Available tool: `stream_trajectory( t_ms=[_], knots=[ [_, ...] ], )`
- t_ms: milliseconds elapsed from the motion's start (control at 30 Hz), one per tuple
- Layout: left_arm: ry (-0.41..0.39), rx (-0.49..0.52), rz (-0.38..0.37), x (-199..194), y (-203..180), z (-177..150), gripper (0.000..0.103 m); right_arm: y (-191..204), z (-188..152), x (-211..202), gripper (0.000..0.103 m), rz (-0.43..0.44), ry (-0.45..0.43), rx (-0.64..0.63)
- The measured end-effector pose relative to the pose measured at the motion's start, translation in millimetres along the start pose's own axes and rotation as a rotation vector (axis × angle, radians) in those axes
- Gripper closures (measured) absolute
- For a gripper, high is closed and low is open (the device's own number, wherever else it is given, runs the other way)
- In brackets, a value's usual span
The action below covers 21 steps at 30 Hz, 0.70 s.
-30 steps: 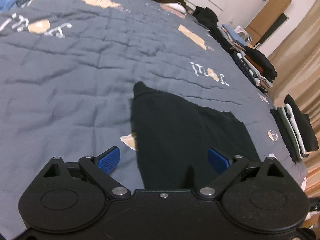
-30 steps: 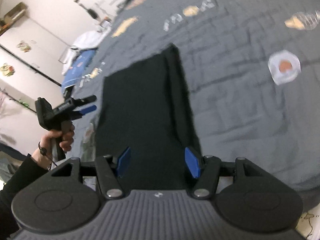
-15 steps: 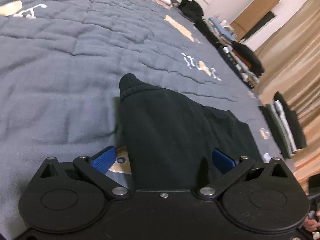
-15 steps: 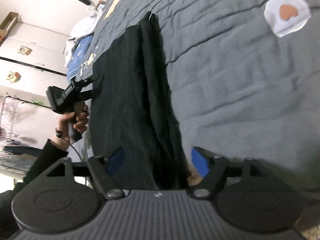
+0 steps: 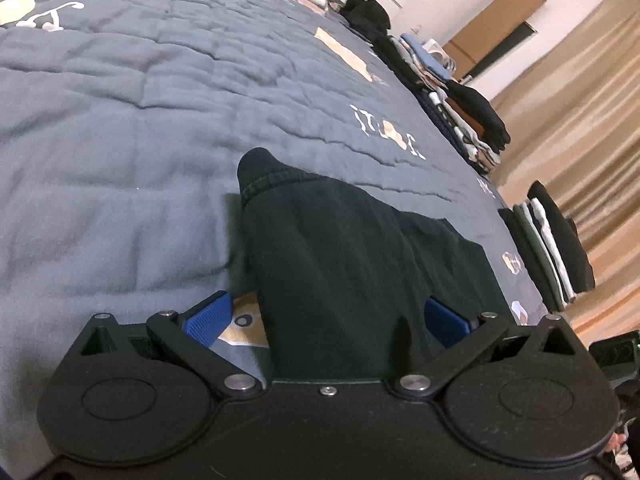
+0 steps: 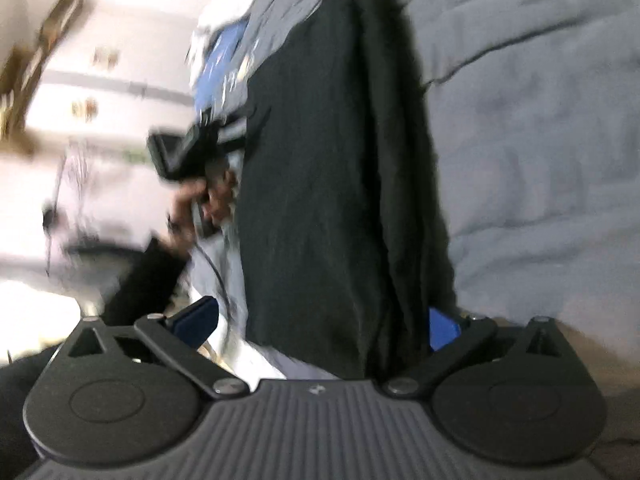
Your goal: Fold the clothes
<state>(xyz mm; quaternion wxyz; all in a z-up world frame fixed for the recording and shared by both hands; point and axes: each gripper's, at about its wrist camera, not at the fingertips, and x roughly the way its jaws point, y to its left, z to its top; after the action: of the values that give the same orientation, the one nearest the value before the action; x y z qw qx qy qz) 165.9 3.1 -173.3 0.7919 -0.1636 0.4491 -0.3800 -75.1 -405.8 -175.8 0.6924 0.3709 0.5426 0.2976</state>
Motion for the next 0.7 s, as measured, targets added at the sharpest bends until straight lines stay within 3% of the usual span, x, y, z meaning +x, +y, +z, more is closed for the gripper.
stream_trajectory(
  t_ms=[167, 233, 300, 400, 500, 533, 700],
  knots=[
    [0.022, -0.065, -0.006, 2.9, 2.5, 8.2, 0.001, -16.6, 4.6, 8.2, 0.0, 0.041, -0.018, 0.114],
    [0.042, -0.07, -0.029, 5.2, -1.2, 13.4, 0.001, -5.4, 6.3, 16.0, 0.0, 0.047, -0.009, 0.084],
    [0.06, -0.087, -0.101, 6.4, -6.2, 16.1, 0.003, 4.2, 5.9, 23.7, 0.0, 0.075, 0.012, 0.056],
    [0.092, -0.007, -0.101, 10.0, -13.6, 12.8, 0.003, -2.7, 2.6, 26.1, 0.001, 0.096, 0.028, 0.028],
    [0.073, -0.073, -0.122, 17.0, -0.1, 10.6, 0.006, -15.8, 0.9, 26.6, 0.0, 0.14, -0.011, 0.079],
    [0.063, -0.081, -0.116, 19.3, -1.2, 12.3, 0.01, -16.6, 0.9, 26.6, 0.0, 0.14, -0.024, 0.09],
    [0.069, -0.044, -0.089, 26.2, -14.4, 12.3, 0.058, -15.8, -4.1, 26.6, 0.001, 0.089, -0.064, 0.085]
  ],
)
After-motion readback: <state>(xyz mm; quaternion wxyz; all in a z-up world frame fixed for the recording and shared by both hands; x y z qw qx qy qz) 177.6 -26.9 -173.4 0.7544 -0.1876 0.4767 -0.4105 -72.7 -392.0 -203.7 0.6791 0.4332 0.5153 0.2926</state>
